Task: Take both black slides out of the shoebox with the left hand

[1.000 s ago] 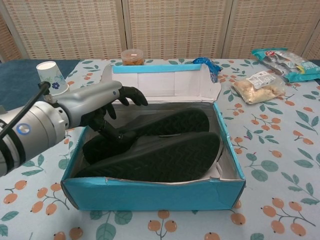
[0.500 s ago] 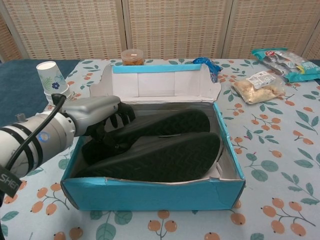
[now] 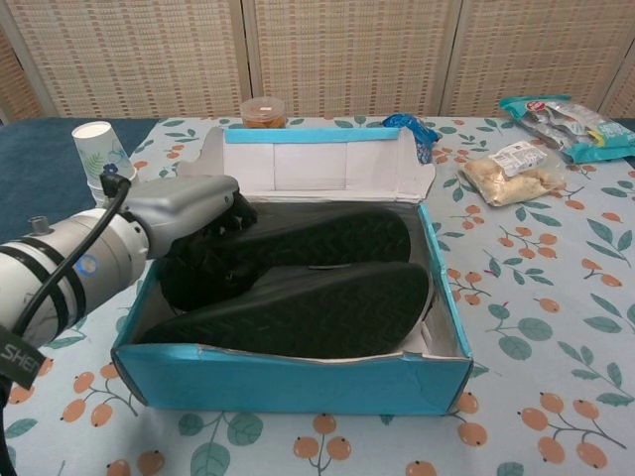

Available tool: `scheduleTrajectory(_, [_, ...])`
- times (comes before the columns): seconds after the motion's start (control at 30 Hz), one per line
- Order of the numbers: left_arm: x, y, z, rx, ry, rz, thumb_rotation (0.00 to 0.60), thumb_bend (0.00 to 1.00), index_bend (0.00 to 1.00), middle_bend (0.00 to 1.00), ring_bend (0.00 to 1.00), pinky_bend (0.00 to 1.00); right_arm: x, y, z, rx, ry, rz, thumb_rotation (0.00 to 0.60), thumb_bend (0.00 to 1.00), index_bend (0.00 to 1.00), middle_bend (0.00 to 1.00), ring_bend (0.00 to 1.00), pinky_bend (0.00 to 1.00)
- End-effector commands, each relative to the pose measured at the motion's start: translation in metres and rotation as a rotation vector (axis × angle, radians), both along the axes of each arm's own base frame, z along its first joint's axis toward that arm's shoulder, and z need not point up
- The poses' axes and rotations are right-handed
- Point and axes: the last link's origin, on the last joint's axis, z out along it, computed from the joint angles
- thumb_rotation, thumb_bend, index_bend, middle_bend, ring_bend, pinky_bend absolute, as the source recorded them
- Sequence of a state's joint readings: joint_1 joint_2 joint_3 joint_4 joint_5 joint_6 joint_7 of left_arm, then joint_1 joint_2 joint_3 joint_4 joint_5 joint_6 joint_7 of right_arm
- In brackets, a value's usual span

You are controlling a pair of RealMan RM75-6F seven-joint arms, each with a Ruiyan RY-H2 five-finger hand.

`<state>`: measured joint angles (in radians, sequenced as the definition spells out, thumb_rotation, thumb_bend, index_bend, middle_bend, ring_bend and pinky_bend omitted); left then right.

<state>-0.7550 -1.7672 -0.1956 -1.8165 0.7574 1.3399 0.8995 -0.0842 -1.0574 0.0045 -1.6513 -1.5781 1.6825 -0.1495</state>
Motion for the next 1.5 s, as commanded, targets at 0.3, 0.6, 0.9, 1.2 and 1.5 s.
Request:
scheduleTrajectory(0.3, [0.004,-0.012,0.021,0.014,-0.096,-0.098,0.600,0.63,0.76,0.67,0.51,0.55,0.001,0.001,-0.001,0.012,-0.003,0.001,0.401,0.16,0.00,0.00,0.00,0.00])
scheduleTrajectory(0.6, [0.003,-0.020,0.061,0.128,-0.150,-0.173,0.600,0.63,0.75,0.66,0.51,0.55,0.002,0.001,-0.004,0.032,0.001,0.001,0.402,0.16,0.00,0.00,0.00,0.00])
scheduleTrajectory(0.9, [-0.017,-0.030,0.107,0.286,-0.116,-0.223,0.600,0.62,0.73,0.65,0.50,0.54,0.003,0.004,-0.005,0.053,-0.009,0.007,0.401,0.16,0.00,0.00,0.00,0.00])
scheduleTrajectory(1.2, [-0.082,-0.035,0.166,0.555,0.108,-0.248,0.600,0.62,0.70,0.62,0.48,0.54,0.006,0.008,-0.004,0.077,-0.030,0.024,0.402,0.16,0.00,0.00,0.00,0.00])
scheduleTrajectory(1.5, [-0.187,-0.028,0.173,0.674,0.407,-0.155,0.600,0.62,0.70,0.61,0.48,0.53,0.009,0.014,-0.002,0.097,-0.054,0.042,0.403,0.16,0.00,0.00,0.00,0.00])
